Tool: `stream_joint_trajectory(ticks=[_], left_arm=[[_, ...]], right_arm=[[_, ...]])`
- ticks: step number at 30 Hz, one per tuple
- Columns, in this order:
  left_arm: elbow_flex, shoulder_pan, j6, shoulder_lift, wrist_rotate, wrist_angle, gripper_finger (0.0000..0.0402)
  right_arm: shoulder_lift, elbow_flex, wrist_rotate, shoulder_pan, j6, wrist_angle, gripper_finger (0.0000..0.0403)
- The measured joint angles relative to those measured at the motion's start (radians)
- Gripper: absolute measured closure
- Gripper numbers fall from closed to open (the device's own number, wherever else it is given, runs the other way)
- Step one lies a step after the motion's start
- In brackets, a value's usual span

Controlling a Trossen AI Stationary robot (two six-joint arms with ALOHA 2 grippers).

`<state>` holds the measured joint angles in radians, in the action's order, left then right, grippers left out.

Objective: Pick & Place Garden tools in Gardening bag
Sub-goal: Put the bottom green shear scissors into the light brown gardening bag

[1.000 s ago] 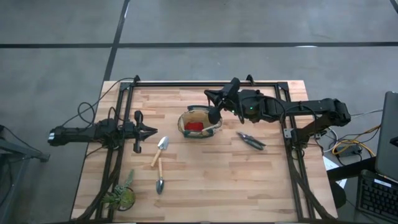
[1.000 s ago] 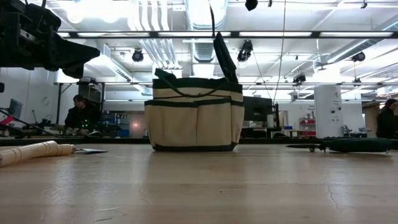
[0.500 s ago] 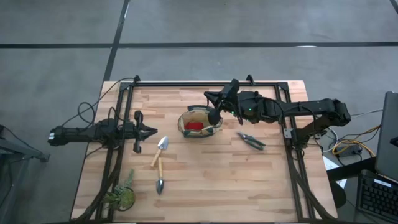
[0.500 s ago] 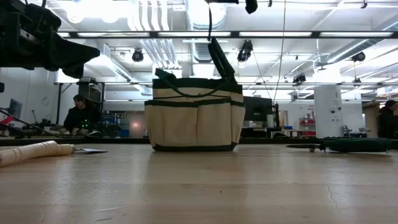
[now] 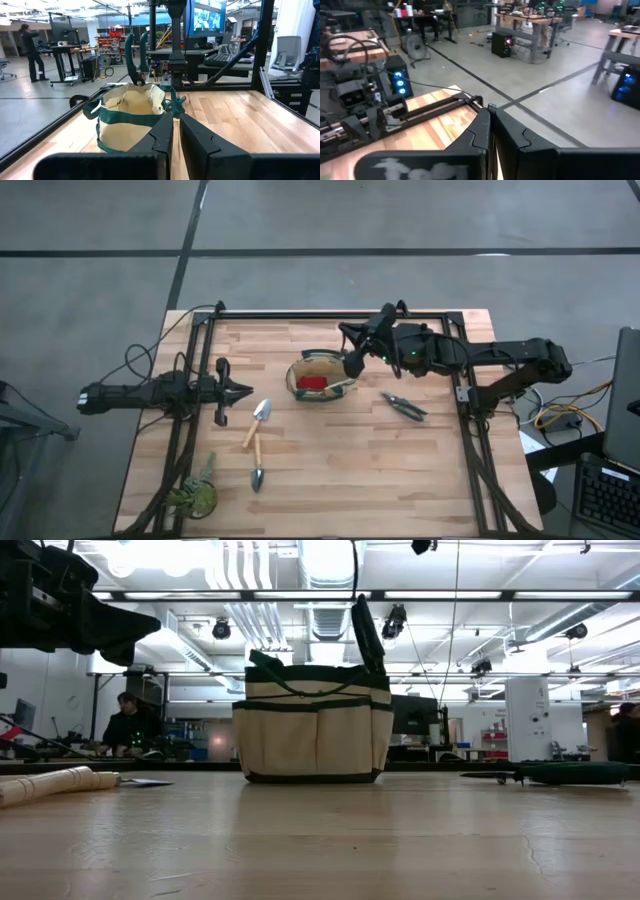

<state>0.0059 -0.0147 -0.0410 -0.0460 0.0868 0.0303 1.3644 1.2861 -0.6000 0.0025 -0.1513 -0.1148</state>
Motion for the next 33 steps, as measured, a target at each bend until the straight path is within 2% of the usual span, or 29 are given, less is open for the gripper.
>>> stream_joint_trajectory(ticks=[21, 28, 33], left_arm=[[0.0, 0.0, 0.0, 0.0, 0.0, 0.0, 0.0364], [0.0, 0.0, 0.0, 0.0, 0.0, 0.0, 0.0364], [0.0, 0.0, 0.0, 0.0, 0.0, 0.0, 0.0364]], right_arm=[[-0.305, -0.309, -0.082, 0.0, -0.11, -0.005, 0.0392], [-0.382, -0.354, -0.084, 0.002, -0.128, -0.004, 0.0392], [-0.37, -0.348, -0.083, 0.002, -0.132, -0.002, 0.0392]])
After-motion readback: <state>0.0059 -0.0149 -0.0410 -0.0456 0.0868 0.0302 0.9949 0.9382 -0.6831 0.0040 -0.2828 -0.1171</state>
